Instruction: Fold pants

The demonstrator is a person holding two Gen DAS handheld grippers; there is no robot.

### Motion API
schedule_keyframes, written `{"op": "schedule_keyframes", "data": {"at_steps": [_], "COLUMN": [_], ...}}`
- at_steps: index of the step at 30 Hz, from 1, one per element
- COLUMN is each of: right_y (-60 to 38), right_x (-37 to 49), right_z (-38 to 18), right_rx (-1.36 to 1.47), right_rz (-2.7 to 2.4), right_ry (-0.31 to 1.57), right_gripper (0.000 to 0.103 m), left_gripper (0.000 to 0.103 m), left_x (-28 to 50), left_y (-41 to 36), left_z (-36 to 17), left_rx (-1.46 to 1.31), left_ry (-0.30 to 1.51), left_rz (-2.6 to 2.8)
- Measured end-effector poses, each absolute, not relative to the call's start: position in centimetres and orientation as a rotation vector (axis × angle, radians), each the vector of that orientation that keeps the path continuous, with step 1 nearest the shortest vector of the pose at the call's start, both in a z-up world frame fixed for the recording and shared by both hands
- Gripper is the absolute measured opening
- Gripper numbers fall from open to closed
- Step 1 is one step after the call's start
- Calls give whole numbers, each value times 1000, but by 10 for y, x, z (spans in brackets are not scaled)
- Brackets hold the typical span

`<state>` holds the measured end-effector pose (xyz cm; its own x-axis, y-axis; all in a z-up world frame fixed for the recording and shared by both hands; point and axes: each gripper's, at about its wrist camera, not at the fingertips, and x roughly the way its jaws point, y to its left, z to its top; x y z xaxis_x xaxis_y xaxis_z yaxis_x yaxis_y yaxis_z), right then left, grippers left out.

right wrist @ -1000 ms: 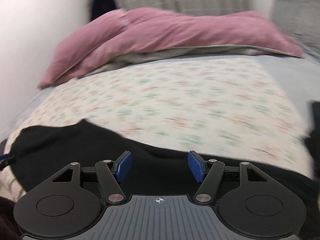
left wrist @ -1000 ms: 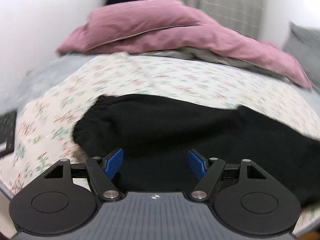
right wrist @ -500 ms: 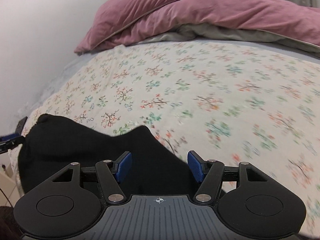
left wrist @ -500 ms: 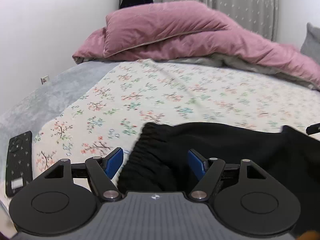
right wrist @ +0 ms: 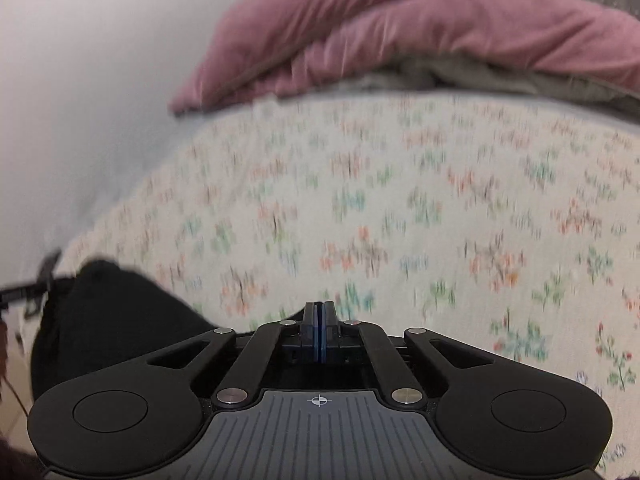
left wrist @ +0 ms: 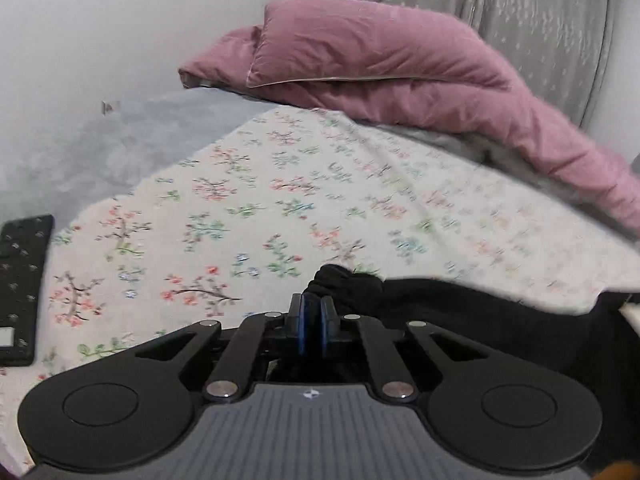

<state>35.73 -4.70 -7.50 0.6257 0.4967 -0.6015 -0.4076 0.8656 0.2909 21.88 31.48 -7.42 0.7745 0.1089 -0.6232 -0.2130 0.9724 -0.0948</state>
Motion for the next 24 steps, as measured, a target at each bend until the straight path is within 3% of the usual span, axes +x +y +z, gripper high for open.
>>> {"op": "schedule_keyframes", "data": {"at_steps": [5,8,10,12,17,21,24], "right_y": [-35,-39,-45,-51,-73,-81,-82], "right_x": [385,380,366,341,268,209,171], "right_z": [-103,-106,-95,-81,-64,-71,-75], "right_rx": [68,123,134,85,25,-33,-79], "right_rz": [472,437,418,387,411,451,484], "right_ry": [839,830,795,736,684,691,693], "right_gripper": [3,15,29,52,54,54,54], "left_gripper": [33,34,36,47,77,82,83], "left_x": [232,231,222,212,194,178,169], "left_y": [300,294,285,272,228,223,255], "left_z": [-84,-81,-73,-63,-58,-60,-56], "left_rx": [-9,56,137,180,251,230,49], "left_ry": [668,670,627,593,636,671,721], "left_rz": [240,279,319,279,94,101,113]}}
